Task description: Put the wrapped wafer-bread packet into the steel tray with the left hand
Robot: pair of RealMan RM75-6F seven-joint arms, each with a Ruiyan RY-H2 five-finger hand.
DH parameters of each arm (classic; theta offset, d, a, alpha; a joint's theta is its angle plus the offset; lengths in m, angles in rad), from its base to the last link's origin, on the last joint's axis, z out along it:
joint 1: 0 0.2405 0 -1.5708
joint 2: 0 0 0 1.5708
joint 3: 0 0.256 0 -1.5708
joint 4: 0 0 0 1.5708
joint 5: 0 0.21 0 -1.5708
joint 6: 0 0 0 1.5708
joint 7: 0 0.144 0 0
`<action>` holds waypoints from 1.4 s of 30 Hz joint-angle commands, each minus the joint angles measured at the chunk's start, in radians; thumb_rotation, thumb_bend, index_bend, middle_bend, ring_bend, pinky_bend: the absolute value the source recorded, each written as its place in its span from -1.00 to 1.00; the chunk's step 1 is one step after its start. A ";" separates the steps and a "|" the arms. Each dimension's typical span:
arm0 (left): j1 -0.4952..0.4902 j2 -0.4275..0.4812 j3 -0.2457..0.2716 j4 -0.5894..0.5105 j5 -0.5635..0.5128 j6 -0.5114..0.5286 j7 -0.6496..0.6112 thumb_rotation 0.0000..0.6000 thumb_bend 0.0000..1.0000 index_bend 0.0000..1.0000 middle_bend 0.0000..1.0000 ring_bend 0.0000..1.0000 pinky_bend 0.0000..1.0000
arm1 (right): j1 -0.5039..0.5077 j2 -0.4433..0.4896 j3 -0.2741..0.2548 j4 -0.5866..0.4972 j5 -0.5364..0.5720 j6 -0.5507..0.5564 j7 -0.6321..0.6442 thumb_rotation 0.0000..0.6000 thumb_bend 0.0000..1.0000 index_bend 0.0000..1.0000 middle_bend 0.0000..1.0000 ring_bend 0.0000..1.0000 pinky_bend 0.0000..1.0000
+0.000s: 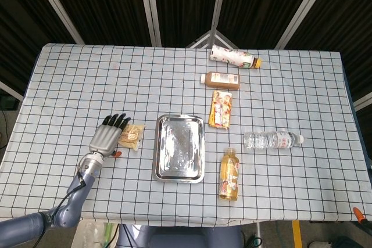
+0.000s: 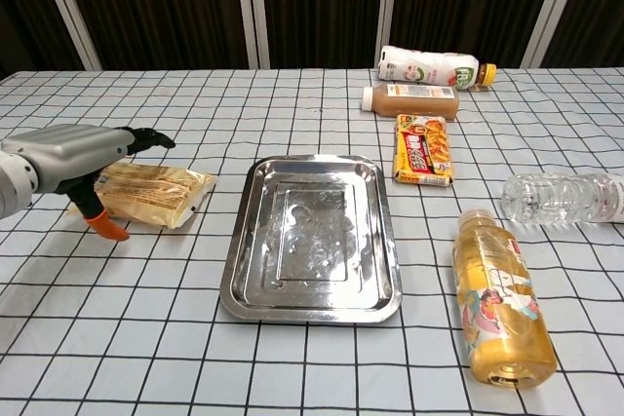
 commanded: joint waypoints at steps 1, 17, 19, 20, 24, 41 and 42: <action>-0.029 -0.011 -0.004 0.038 -0.025 -0.014 -0.013 1.00 -0.36 -1.00 -0.86 -0.95 -0.84 | 0.000 -0.003 0.002 -0.006 0.007 -0.003 -0.017 1.00 -0.36 -1.00 -1.00 -1.00 -1.00; -0.096 -0.058 0.043 0.095 -0.057 0.033 -0.014 1.00 -0.19 -0.45 -0.12 -0.23 -0.20 | -0.009 -0.002 0.012 -0.015 0.030 0.009 -0.029 1.00 -0.36 -1.00 -1.00 -1.00 -1.00; -0.089 -0.043 0.045 0.055 -0.034 0.065 -0.026 1.00 -0.18 -0.39 -0.08 -0.20 -0.13 | -0.010 -0.001 0.011 -0.015 0.027 0.011 -0.026 1.00 -0.36 -1.00 -1.00 -1.00 -1.00; -0.085 -0.033 0.047 0.032 -0.022 0.083 -0.030 1.00 -0.18 -0.38 -0.07 -0.19 -0.11 | -0.011 -0.001 0.010 -0.014 0.026 0.011 -0.024 1.00 -0.36 -1.00 -1.00 -1.00 -1.00; -0.074 0.012 0.046 -0.070 0.022 0.154 -0.026 1.00 -0.18 -0.37 -0.07 -0.18 -0.08 | -0.009 0.000 0.008 -0.013 0.023 0.007 -0.020 1.00 -0.36 -1.00 -1.00 -1.00 -1.00; -0.333 -0.205 -0.027 -0.151 -0.108 0.181 0.281 1.00 -0.14 -0.44 -0.17 -0.21 -0.07 | -0.005 0.015 0.014 0.011 0.029 -0.002 0.048 1.00 -0.36 -1.00 -1.00 -1.00 -1.00; -0.351 -0.235 -0.032 -0.127 -0.120 0.178 0.284 1.00 -0.14 -0.44 -0.18 -0.21 -0.07 | -0.004 0.015 0.013 0.013 0.027 -0.003 0.047 1.00 -0.36 -1.00 -1.00 -1.00 -1.00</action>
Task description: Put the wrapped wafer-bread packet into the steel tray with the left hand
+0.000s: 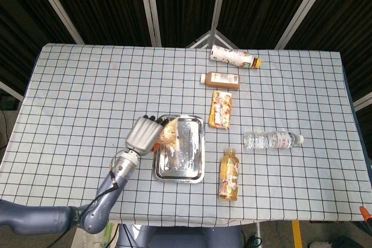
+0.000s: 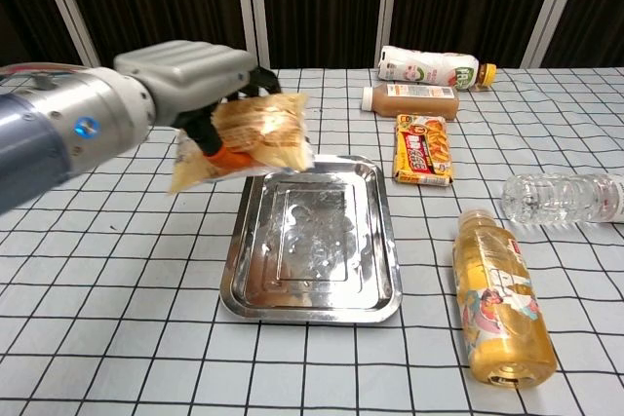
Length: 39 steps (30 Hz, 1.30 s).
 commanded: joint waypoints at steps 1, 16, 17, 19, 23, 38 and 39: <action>-0.101 -0.144 -0.024 0.110 -0.073 -0.019 0.049 1.00 -0.14 -0.45 -0.21 -0.21 -0.08 | 0.001 0.000 -0.003 0.003 -0.005 -0.002 -0.001 1.00 -0.36 -1.00 -1.00 -1.00 -1.00; -0.142 -0.158 0.019 0.122 -0.226 -0.059 0.067 1.00 -0.66 -0.98 -0.83 -0.80 -0.45 | -0.009 -0.007 -0.013 0.006 -0.019 0.009 -0.022 1.00 -0.36 -1.00 -1.00 -1.00 -1.00; -0.140 -0.140 0.023 0.094 -0.224 -0.051 0.068 1.00 -0.66 -0.99 -0.84 -0.80 -0.45 | -0.011 -0.008 -0.013 0.005 -0.021 0.013 -0.026 1.00 -0.36 -1.00 -1.00 -1.00 -1.00; -0.128 -0.103 0.037 0.036 -0.202 -0.027 0.064 1.00 -0.67 -1.00 -0.86 -0.82 -0.45 | -0.013 -0.010 -0.015 0.003 -0.024 0.018 -0.033 1.00 -0.36 -1.00 -1.00 -1.00 -1.00; -0.065 0.031 0.101 -0.163 -0.114 0.044 0.036 1.00 -0.71 -1.00 -0.91 -0.87 -0.46 | -0.018 -0.014 -0.020 -0.001 -0.048 0.038 -0.051 1.00 -0.36 -1.00 -1.00 -1.00 -1.00; 0.642 0.383 0.740 0.068 0.784 0.726 -0.438 1.00 -0.86 -1.00 -1.00 -1.00 -0.86 | -0.084 -0.043 -0.088 0.018 -0.247 0.197 -0.111 1.00 -0.36 -1.00 -1.00 -1.00 -1.00; 0.658 0.378 0.741 0.103 0.794 0.737 -0.444 1.00 -0.86 -1.00 -1.00 -1.00 -0.87 | -0.089 -0.046 -0.091 0.020 -0.255 0.207 -0.109 1.00 -0.36 -1.00 -1.00 -1.00 -1.00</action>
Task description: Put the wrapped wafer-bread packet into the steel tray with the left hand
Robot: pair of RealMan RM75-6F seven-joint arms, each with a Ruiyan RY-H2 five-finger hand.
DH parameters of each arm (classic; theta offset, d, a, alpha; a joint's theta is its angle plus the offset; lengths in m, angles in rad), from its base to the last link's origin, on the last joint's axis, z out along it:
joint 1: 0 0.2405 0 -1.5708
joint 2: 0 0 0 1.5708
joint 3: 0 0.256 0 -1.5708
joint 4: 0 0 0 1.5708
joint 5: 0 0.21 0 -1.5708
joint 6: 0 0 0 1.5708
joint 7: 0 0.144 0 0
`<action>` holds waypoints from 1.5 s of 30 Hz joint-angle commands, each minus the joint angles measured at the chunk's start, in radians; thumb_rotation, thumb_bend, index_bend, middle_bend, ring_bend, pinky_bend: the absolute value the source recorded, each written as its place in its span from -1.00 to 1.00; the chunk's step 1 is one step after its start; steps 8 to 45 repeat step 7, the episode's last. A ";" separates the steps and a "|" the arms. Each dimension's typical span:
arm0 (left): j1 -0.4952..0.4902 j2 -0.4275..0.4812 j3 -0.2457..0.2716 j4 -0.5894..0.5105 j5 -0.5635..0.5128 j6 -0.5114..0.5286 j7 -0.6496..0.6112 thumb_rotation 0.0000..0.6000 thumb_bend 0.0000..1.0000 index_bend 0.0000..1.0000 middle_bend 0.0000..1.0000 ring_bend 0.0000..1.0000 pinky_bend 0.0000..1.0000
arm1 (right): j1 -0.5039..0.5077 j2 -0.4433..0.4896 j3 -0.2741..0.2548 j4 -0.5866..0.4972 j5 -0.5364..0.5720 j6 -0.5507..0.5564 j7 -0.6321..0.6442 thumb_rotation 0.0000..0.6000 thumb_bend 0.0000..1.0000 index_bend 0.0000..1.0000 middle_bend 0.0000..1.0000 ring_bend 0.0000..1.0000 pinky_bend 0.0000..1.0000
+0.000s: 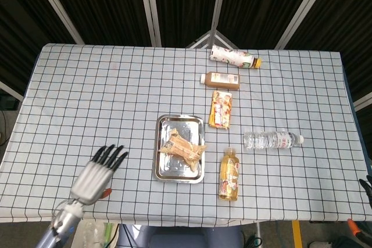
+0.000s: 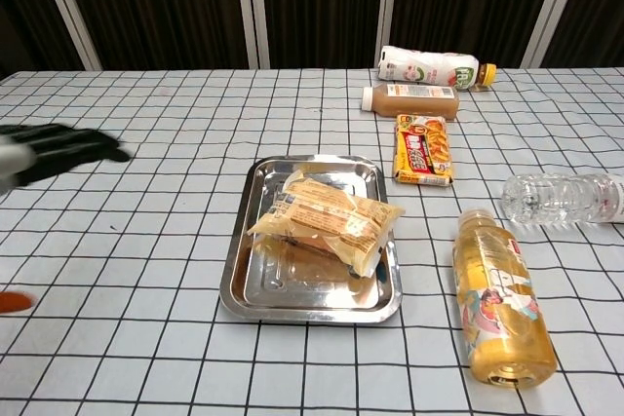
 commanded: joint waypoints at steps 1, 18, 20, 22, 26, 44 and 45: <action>0.277 0.026 0.109 0.376 0.258 0.293 -0.213 1.00 -0.86 -1.00 -1.00 -1.00 -0.87 | -0.028 -0.016 -0.024 0.011 -0.050 0.054 -0.001 1.00 -0.36 -1.00 -1.00 -1.00 -1.00; 0.320 0.114 0.125 0.349 0.294 0.311 -0.366 1.00 -0.86 -1.00 -1.00 -1.00 -0.87 | -0.056 -0.039 -0.039 0.028 -0.100 0.105 -0.047 1.00 -0.36 -1.00 -1.00 -1.00 -1.00; 0.320 0.114 0.125 0.349 0.294 0.311 -0.366 1.00 -0.86 -1.00 -1.00 -1.00 -0.87 | -0.056 -0.039 -0.039 0.028 -0.100 0.105 -0.047 1.00 -0.36 -1.00 -1.00 -1.00 -1.00; 0.320 0.114 0.125 0.349 0.294 0.311 -0.366 1.00 -0.86 -1.00 -1.00 -1.00 -0.87 | -0.056 -0.039 -0.039 0.028 -0.100 0.105 -0.047 1.00 -0.36 -1.00 -1.00 -1.00 -1.00; 0.320 0.114 0.125 0.349 0.294 0.311 -0.366 1.00 -0.86 -1.00 -1.00 -1.00 -0.87 | -0.056 -0.039 -0.039 0.028 -0.100 0.105 -0.047 1.00 -0.36 -1.00 -1.00 -1.00 -1.00; 0.320 0.114 0.125 0.349 0.294 0.311 -0.366 1.00 -0.86 -1.00 -1.00 -1.00 -0.87 | -0.056 -0.039 -0.039 0.028 -0.100 0.105 -0.047 1.00 -0.36 -1.00 -1.00 -1.00 -1.00; 0.320 0.114 0.125 0.349 0.294 0.311 -0.366 1.00 -0.86 -1.00 -1.00 -1.00 -0.87 | -0.056 -0.039 -0.039 0.028 -0.100 0.105 -0.047 1.00 -0.36 -1.00 -1.00 -1.00 -1.00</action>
